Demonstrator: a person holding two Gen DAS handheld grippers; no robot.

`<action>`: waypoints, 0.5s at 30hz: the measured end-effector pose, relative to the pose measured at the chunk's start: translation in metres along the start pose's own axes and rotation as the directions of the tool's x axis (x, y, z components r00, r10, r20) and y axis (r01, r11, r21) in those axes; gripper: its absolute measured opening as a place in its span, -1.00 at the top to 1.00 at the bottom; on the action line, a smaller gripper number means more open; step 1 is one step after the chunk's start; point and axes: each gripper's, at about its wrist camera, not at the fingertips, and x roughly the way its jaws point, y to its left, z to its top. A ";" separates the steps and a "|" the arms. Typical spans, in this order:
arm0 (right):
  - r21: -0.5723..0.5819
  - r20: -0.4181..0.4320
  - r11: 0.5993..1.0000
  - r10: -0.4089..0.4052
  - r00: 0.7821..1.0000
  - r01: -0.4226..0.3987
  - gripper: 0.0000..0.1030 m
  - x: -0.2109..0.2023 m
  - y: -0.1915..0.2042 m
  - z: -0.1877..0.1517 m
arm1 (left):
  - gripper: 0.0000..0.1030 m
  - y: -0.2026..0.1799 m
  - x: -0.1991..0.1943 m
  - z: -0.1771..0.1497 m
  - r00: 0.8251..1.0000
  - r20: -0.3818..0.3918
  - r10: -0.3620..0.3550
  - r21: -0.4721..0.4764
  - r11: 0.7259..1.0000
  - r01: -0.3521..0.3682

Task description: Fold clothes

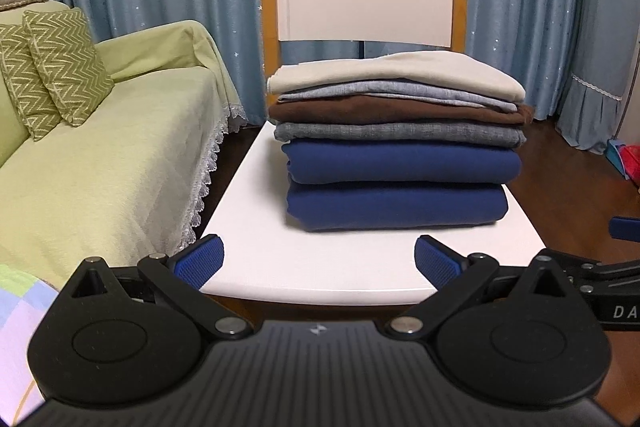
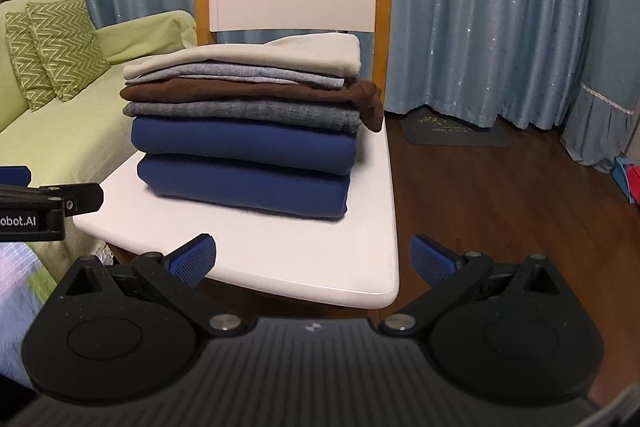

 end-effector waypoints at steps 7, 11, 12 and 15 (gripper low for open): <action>0.008 -0.019 1.000 -0.003 1.000 0.003 -0.98 0.007 0.008 -0.002 | -0.99 0.004 0.008 -0.007 0.999 -0.025 -0.025 -0.007 1.000 0.025; 0.003 -0.025 1.000 -0.005 1.000 0.005 -0.98 0.009 0.009 -0.004 | -0.99 0.003 0.011 -0.012 0.998 -0.041 -0.038 -0.008 0.999 0.037; 0.003 -0.025 1.000 -0.005 1.000 0.005 -0.98 0.009 0.009 -0.004 | -0.99 0.001 0.012 -0.012 0.998 -0.044 -0.039 -0.005 0.999 0.039; 0.008 -0.026 1.000 -0.005 1.000 0.005 -0.98 0.009 0.009 -0.004 | -0.99 -0.001 0.014 -0.013 0.998 -0.050 -0.044 0.001 0.999 0.044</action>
